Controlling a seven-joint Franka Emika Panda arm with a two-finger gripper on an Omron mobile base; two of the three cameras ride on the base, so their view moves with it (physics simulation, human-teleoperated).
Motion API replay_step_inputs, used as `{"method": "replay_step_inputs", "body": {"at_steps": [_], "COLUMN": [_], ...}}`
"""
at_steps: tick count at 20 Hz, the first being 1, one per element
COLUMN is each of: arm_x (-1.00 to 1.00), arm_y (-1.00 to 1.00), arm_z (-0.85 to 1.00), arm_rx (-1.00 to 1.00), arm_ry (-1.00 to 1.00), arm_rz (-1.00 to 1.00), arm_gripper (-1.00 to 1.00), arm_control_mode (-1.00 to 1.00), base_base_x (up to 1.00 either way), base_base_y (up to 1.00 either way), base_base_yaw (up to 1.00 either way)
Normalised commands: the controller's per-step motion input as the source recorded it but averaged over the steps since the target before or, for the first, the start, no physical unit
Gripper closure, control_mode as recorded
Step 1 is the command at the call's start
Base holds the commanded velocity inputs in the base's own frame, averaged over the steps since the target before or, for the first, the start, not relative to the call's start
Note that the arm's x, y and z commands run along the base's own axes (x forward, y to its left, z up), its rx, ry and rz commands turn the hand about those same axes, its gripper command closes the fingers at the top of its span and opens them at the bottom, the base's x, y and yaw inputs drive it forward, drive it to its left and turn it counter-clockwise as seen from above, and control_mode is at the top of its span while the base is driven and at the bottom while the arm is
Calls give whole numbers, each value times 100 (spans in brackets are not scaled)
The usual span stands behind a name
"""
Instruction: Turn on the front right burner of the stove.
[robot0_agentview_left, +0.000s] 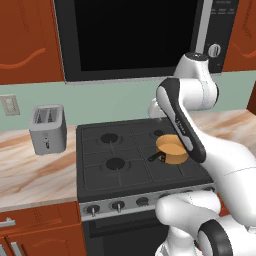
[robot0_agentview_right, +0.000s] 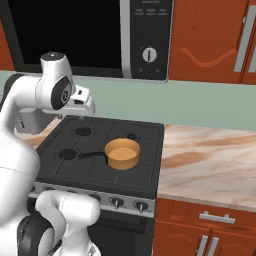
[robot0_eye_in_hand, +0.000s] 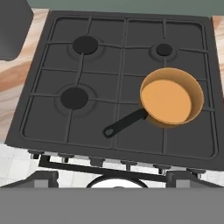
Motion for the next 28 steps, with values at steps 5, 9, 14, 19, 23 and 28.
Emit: {"method": "replay_step_inputs", "body": {"at_steps": [5,9,14,19,23,28], "arm_x": [-2,-1,0,0,0,0], "arm_y": [49,11,-84,-100,-100,-100], "arm_z": [0,-3,-36,-40,-53,-67], "arm_rx": [0,3,7,7,11,20], "arm_ry": [-1,-9,-29,-29,-26,-23], "arm_rz": [0,0,10,0,2,10], "arm_gripper": [-100,-100,-100,-100,-100,-100], "arm_control_mode": [-100,-100,-100,-100,-100,-100], "base_base_x": [0,0,0,0,0,0], "base_base_y": [0,0,0,0,0,0], "base_base_yaw": [0,0,0,0,0,0]}}
